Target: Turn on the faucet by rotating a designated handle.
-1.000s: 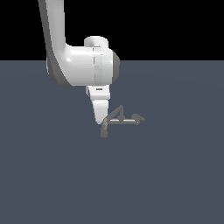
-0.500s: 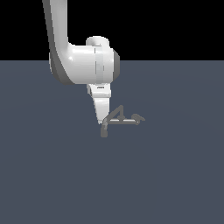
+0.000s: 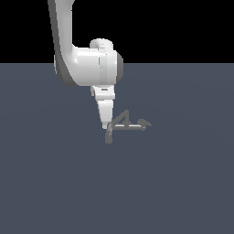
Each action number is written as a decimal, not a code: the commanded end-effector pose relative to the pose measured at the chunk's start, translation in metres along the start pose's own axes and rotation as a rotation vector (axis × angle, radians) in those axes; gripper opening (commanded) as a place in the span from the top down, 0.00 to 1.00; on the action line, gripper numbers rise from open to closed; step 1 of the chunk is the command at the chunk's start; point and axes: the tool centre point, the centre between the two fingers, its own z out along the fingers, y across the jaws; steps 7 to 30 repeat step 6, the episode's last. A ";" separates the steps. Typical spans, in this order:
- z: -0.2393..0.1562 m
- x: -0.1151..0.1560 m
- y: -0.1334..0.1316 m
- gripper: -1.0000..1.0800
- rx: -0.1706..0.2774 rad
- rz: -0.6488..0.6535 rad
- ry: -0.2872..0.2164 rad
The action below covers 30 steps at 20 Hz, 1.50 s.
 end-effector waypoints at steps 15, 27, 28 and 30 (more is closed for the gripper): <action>-0.002 0.068 -0.021 1.00 0.036 0.091 0.031; -0.002 0.068 -0.021 1.00 0.036 0.091 0.031; -0.002 0.068 -0.021 1.00 0.036 0.091 0.031; -0.002 0.068 -0.021 1.00 0.036 0.091 0.031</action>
